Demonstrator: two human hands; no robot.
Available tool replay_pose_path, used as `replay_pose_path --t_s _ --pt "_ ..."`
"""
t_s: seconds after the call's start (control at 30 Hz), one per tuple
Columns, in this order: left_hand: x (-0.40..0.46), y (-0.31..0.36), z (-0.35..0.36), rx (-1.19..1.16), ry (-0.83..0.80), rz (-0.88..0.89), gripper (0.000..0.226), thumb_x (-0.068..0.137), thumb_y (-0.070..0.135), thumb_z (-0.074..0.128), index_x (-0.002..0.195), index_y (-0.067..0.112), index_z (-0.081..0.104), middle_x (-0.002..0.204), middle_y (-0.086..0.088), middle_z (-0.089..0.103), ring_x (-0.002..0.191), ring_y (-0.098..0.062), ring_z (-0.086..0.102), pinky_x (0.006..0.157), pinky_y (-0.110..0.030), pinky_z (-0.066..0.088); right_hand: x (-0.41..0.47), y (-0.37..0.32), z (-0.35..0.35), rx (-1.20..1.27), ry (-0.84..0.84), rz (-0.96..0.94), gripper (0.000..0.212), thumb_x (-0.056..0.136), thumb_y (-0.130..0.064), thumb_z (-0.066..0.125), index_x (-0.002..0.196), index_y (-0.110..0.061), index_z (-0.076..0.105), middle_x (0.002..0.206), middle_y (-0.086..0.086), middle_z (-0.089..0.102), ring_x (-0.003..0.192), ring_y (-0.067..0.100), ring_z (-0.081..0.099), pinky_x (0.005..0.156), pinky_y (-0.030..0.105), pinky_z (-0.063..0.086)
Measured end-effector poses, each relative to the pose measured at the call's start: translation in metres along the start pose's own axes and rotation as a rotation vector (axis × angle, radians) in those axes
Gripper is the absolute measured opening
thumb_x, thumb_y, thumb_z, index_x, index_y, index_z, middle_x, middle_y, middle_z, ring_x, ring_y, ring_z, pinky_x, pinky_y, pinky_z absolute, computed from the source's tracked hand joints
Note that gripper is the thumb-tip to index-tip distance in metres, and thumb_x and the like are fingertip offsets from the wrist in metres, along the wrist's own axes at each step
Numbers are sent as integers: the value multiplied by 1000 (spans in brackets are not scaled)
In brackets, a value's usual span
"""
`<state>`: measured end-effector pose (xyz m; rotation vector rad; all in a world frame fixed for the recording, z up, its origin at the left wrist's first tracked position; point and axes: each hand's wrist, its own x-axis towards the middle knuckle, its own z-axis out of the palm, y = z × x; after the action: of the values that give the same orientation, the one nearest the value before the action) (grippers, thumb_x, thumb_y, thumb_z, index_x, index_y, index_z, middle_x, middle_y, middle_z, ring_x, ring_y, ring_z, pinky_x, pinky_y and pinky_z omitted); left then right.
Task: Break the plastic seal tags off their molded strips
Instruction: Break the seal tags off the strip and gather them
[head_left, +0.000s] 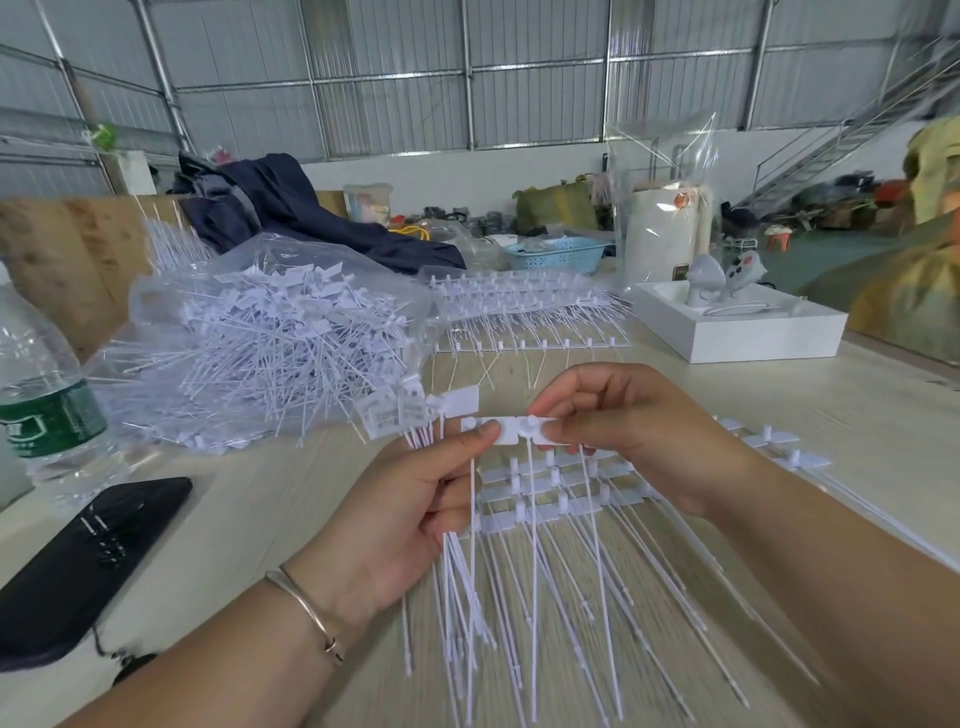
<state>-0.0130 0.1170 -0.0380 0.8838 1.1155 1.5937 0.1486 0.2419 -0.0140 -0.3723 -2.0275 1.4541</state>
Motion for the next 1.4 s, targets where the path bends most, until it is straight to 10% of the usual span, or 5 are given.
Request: replay_pose_path --t_s 0.5,0.83,1.07,1.4 --pt "0 -1 -6 -227 -219 -226 44 65 17 85 98 15 55 56 9 23 36 0 23 31 -12 19 -3 -1 11 103 -65 -5 21 65 -16 76 83 -9 69 75 1 68 68 10 62 68 23 54" --pt "-5 -3 1 -36 -307 -163 31 60 43 89 71 21 70 54 10 35 39 1 26 35 -12 18 -7 -9 19 151 -111 16 25 69 -17 73 89 -5 63 81 9 69 66 13 64 54 24 51" --pt "3 3 -2 -134 -58 -120 32 73 22 64 59 20 35 54 6 21 35 -4 19 31 -15 15 -7 -7 18 -26 13 107 12 81 -14 75 88 -10 65 65 -3 62 53 8 49 42 18 33" --pt "0 -1 2 55 5 -72 20 80 23 66 61 20 68 53 6 32 39 -4 22 32 -14 19 -3 -4 9 -58 11 78 13 86 -7 68 90 -16 76 61 0 59 48 4 43 47 15 35"
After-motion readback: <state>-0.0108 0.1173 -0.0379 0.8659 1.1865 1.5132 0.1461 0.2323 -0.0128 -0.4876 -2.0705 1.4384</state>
